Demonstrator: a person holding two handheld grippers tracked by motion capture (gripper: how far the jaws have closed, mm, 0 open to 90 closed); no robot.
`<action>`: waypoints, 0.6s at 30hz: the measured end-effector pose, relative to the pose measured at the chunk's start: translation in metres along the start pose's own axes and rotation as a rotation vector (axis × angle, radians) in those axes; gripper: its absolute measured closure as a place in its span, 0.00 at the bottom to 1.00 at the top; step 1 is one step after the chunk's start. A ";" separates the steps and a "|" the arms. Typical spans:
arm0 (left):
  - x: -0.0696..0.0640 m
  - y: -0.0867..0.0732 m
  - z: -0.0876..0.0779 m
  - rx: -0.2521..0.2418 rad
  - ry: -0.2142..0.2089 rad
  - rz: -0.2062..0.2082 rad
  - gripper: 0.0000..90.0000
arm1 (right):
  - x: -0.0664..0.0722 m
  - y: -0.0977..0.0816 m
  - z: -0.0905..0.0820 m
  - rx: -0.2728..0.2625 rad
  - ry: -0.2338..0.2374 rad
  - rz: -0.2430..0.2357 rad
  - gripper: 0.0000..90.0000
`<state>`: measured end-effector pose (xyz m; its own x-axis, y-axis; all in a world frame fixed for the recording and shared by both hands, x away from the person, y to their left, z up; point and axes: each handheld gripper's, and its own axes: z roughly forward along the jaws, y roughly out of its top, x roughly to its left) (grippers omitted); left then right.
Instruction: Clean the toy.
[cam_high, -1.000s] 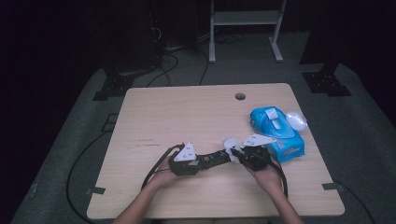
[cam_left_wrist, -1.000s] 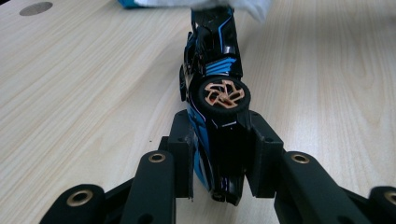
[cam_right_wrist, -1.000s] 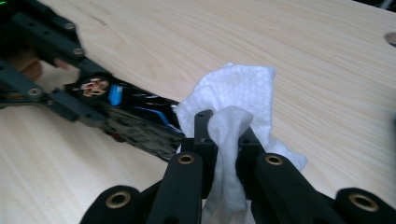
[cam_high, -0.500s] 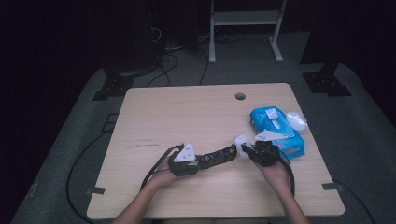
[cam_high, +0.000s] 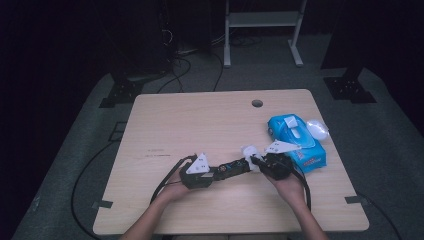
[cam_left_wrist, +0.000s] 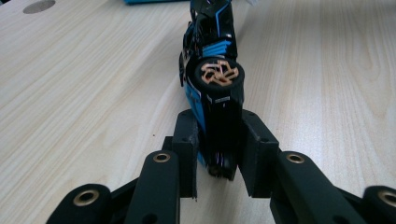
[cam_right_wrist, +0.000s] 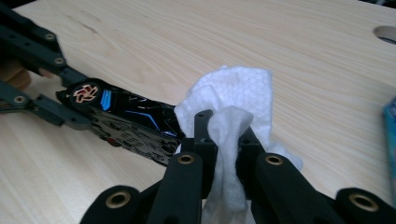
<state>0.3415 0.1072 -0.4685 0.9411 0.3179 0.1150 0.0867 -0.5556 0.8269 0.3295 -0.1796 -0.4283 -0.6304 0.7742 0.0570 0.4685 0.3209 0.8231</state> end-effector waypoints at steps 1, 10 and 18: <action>0.000 0.000 0.000 0.000 -0.001 -0.002 0.78 | 0.000 0.000 -0.001 0.003 -0.005 0.005 0.93; 0.000 0.000 0.000 0.003 -0.003 -0.004 0.78 | 0.008 0.003 0.003 0.007 0.009 -0.041 0.93; -0.001 0.000 0.003 0.014 0.005 -0.007 0.75 | 0.017 0.004 0.005 0.012 0.021 -0.060 0.93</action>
<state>0.3415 0.1047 -0.4705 0.9388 0.3257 0.1125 0.0974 -0.5638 0.8202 0.3241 -0.1628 -0.4265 -0.6703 0.7418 0.0197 0.4371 0.3732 0.8183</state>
